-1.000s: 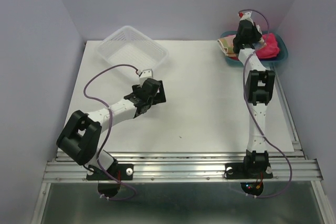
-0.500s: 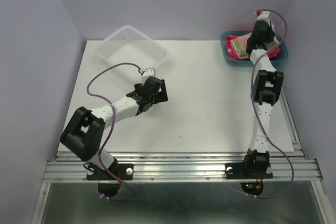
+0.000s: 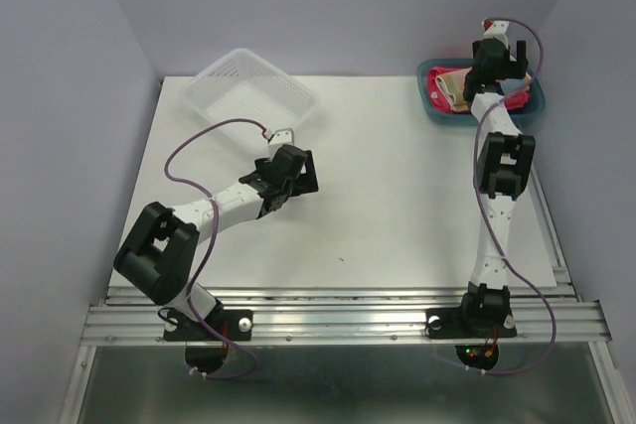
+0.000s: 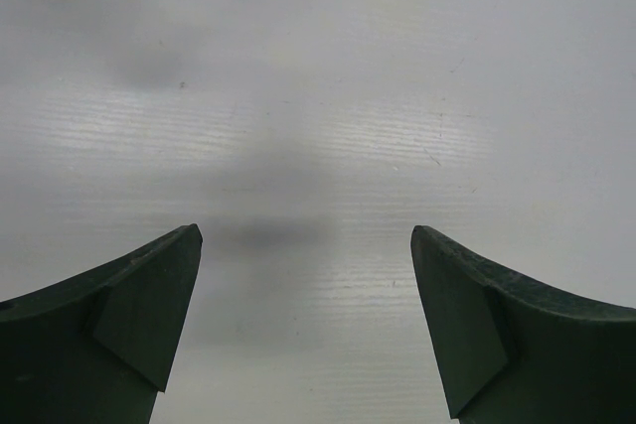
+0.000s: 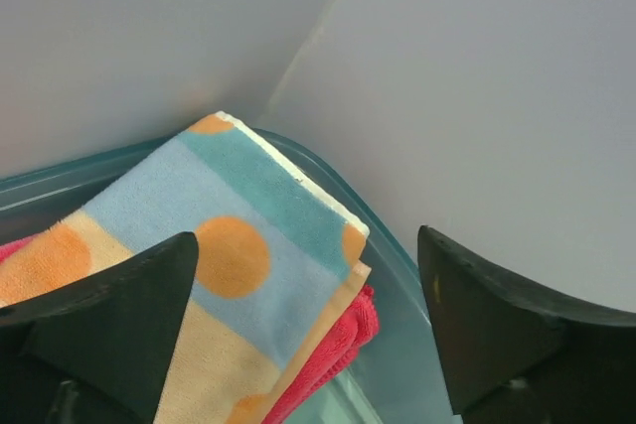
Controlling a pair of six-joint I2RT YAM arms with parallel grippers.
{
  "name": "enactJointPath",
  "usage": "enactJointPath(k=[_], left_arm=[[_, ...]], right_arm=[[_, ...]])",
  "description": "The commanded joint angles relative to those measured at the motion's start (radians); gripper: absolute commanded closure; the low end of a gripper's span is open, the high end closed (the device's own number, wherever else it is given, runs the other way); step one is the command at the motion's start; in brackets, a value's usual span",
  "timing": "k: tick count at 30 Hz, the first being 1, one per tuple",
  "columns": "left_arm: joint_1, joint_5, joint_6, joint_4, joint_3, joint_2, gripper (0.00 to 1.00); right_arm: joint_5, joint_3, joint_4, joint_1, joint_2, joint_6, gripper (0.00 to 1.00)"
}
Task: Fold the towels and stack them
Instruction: Neatly place the folded towel into the bin
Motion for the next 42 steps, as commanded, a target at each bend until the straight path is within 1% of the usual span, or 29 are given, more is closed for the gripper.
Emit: enactJointPath(k=[1,3,5,7,8,10,11,12,13,14,15,16,17,18,19,20,22,23,24,25,26,27,28,29,31,33,36,42], left_arm=[[0.006,-0.011,-0.002,0.011,0.019,-0.032,0.01],[0.006,-0.013,-0.007,0.012,0.01,-0.049,0.01],[0.006,-0.011,-0.01,0.017,0.002,-0.076,0.01],[0.006,-0.011,-0.01,0.022,-0.009,-0.106,0.01],[0.004,-0.014,-0.008,0.023,-0.012,-0.139,0.01],[0.003,-0.016,-0.008,0.031,-0.029,-0.182,0.01],[0.003,-0.025,-0.01,0.031,-0.033,-0.228,0.01],[0.0,-0.033,-0.013,0.029,-0.052,-0.259,0.01],[0.0,-0.043,-0.011,0.031,-0.063,-0.285,0.01],[-0.002,-0.048,-0.014,0.031,-0.076,-0.347,0.01],[-0.002,-0.057,-0.023,0.029,-0.105,-0.377,0.01],[-0.003,-0.077,-0.029,0.025,-0.119,-0.439,0.01],[-0.003,-0.086,-0.031,0.019,-0.132,-0.469,0.01],[-0.003,-0.1,-0.049,0.008,-0.142,-0.5,0.01],[-0.003,-0.129,-0.057,-0.009,-0.162,-0.529,0.01],[-0.003,-0.144,-0.063,-0.036,-0.168,-0.585,0.01],[-0.003,-0.172,-0.085,-0.07,-0.194,-0.641,0.01],[-0.002,-0.195,-0.108,-0.078,-0.204,-0.69,0.01],[-0.003,-0.204,-0.121,-0.086,-0.225,-0.714,0.01],[-0.003,-0.206,-0.129,-0.095,-0.237,-0.753,0.01],[-0.002,-0.195,-0.132,-0.096,-0.248,-0.77,0.01],[-0.002,-0.192,-0.14,-0.099,-0.271,-0.785,0.01],[-0.003,-0.188,-0.148,-0.104,-0.28,-0.799,0.01],[-0.003,-0.191,-0.161,-0.109,-0.299,-0.823,0.01],[-0.002,-0.195,-0.169,-0.115,-0.311,-0.845,0.01],[-0.002,-0.195,-0.18,-0.121,-0.32,-0.871,0.01],[-0.002,-0.189,-0.186,-0.126,-0.323,-0.896,0.01],[-0.002,-0.201,-0.217,-0.182,-0.323,-0.931,0.01]], right_arm=[[0.029,-0.001,-0.007,0.001,-0.084,0.085,0.0],[0.008,-0.024,-0.056,0.001,-0.125,0.159,0.0],[-0.023,-0.093,-0.141,0.003,-0.194,0.274,0.0],[-0.061,-0.198,-0.156,0.003,-0.275,0.363,0.0],[-0.121,-0.329,-0.136,0.003,-0.371,0.436,0.0],[-0.173,-0.459,-0.078,0.004,-0.467,0.521,0.0],[-0.233,-0.523,-0.067,0.006,-0.522,0.583,0.0],[-0.25,-0.629,-0.055,0.01,-0.62,0.613,0.0],[-0.255,-0.685,-0.049,0.015,-0.675,0.642,0.0],[-0.25,-0.732,-0.05,0.019,-0.725,0.698,0.0],[-0.249,-0.827,-0.058,0.027,-0.771,0.729,0.0],[-0.259,-0.872,-0.085,0.029,-0.877,0.797,0.0],[-0.265,-0.913,-0.101,0.03,-0.926,0.797,0.0],[-0.275,-0.965,-0.116,0.032,-0.981,0.863,0.0],[-0.291,-1.059,-0.147,0.033,-1.078,0.897,0.0],[-0.305,-1.113,-0.159,0.033,-1.137,0.955,0.0],[-0.333,-1.206,-0.168,0.035,-1.234,1.006,0.0],[-0.362,-1.302,-0.185,0.036,-1.338,1.062,0.0],[-0.38,-1.346,-0.193,0.035,-1.384,1.093,0.0],[-0.42,-1.437,-0.22,0.035,-1.438,1.118,0.0],[-0.448,-1.472,-0.228,0.035,-1.484,1.136,0.0],[-0.466,-1.51,-0.266,0.036,-1.573,1.154,0.0],[-0.489,-1.547,-0.282,0.036,-1.613,1.167,0.0],[-0.523,-1.614,-0.315,0.036,-1.691,1.181,0.0],[-0.548,-1.677,-0.326,0.035,-1.759,1.179,0.0],[-0.534,-1.746,-0.354,0.035,-1.846,1.17,0.0],[-0.523,-1.809,-0.357,0.035,-1.93,1.146,0.0],[-0.532,-1.834,-0.359,0.035,-1.965,1.148,0.0]])
